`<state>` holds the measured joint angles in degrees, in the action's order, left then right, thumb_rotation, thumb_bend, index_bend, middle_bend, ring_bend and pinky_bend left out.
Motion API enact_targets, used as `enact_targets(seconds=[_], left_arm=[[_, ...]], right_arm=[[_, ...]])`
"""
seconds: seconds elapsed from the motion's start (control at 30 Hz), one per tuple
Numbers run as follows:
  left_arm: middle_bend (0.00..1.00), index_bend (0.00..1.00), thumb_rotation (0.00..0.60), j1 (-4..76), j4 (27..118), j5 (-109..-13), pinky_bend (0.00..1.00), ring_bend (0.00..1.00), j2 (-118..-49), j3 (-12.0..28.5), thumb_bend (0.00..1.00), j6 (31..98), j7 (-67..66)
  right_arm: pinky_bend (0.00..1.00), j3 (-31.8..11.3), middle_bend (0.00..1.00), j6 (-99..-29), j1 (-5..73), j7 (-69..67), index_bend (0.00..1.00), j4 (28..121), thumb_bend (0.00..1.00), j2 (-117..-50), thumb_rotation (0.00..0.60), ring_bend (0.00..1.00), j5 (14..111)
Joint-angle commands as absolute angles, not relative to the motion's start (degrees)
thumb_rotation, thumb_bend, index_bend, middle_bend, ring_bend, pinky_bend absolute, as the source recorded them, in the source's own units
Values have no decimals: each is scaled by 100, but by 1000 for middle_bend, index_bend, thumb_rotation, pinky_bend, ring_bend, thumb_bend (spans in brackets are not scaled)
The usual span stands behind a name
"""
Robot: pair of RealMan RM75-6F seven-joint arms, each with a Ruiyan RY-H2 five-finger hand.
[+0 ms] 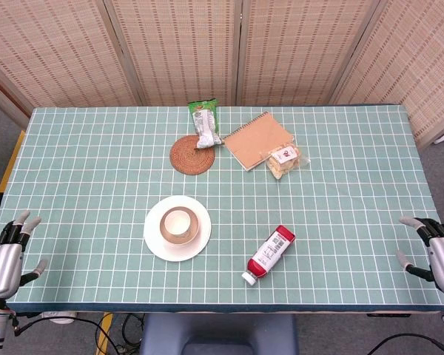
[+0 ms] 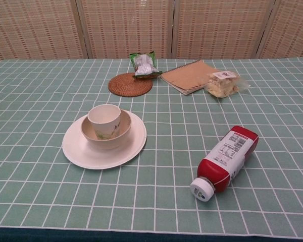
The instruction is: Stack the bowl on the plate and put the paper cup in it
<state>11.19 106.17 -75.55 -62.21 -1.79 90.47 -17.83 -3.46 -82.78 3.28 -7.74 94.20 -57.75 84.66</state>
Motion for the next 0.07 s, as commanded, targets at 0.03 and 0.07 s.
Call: enact_targets(seconds=[0.03, 0.07], left_arm=[[72, 152, 600, 1097, 10571, -7609, 362, 136, -6266, -145, 238, 8982, -1748], [72, 152, 600, 1094, 10561, -7626, 362, 136, -6277, -128, 238, 8971, -1749]], right_arm=[[322, -344, 285, -8299, 321, -778, 245, 9427, 278, -5775, 600, 203, 8478], [323, -342, 285, -8310, 315, -776, 245, 9432, 278, -5772, 600, 203, 8481]])
